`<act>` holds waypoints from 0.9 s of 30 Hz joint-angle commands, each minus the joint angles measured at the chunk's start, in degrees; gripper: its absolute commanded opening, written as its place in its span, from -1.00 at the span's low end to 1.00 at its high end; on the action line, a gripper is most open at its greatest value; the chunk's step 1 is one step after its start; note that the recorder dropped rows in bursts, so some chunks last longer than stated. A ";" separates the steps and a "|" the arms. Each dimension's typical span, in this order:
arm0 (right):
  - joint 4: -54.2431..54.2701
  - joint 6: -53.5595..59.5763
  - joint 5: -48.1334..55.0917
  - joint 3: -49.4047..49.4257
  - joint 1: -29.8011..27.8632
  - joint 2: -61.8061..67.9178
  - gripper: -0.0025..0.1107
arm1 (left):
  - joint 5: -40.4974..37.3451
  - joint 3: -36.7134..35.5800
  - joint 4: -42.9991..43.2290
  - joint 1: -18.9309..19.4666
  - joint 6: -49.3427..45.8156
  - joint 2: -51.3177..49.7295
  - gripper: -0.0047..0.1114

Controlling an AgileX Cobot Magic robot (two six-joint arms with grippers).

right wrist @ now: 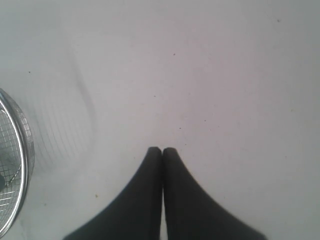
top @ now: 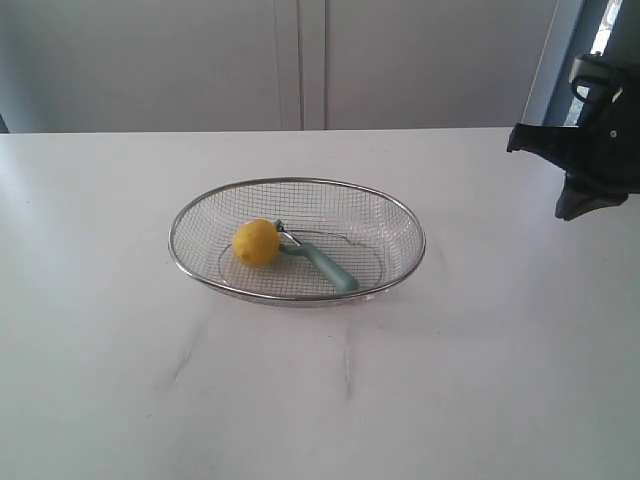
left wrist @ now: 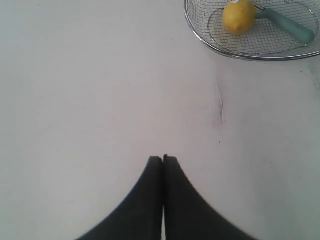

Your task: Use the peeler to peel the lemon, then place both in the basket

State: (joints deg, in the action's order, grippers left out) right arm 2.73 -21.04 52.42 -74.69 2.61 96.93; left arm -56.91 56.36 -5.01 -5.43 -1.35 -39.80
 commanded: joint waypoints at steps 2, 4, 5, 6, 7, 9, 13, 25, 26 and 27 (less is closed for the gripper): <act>-0.28 -0.27 -0.26 -0.12 -0.32 -0.44 -0.96 | -0.61 -0.26 -0.22 0.15 -0.22 0.41 -0.92; -0.28 -0.27 -0.26 -0.12 -0.32 -0.44 -0.96 | -0.61 -0.26 0.52 0.15 -0.22 0.41 -0.92; -0.28 -0.27 -0.26 -0.12 -0.32 -0.44 -0.96 | -0.61 -0.26 0.62 0.15 -0.22 0.41 -0.92; -0.28 -0.27 -0.26 -0.12 -0.32 -0.44 -0.96 | -0.61 -0.26 0.62 0.15 -0.22 0.41 -0.92; -0.28 -0.27 -0.26 -0.12 -0.32 -0.44 -0.96 | -0.61 -0.26 0.74 0.32 -0.22 0.53 -0.92; -0.28 -0.27 -0.26 -0.12 -0.32 -0.44 -0.96 | -0.53 -0.39 0.54 1.86 -0.22 1.76 -0.92; -0.28 -0.27 -0.26 -0.12 -0.32 -0.44 -0.96 | -0.24 -2.39 0.55 5.70 -0.22 5.71 -0.92; -0.28 -0.27 -0.26 -0.12 -0.32 -0.44 -0.96 | 19.38 -24.54 1.78 12.07 -0.22 21.12 -0.92; -0.28 -0.27 -0.26 -0.12 -0.32 -0.44 -0.96 | 20.50 -26.24 1.78 12.07 -0.22 21.88 -0.92; -0.28 -0.27 -0.26 -0.12 -0.32 -0.44 -0.96 | 21.35 -27.59 1.78 12.07 -0.22 22.48 -0.92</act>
State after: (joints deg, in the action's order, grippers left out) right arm 2.73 -21.04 52.42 -74.69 2.61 96.93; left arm -38.82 32.86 -3.26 6.48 -1.35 -19.38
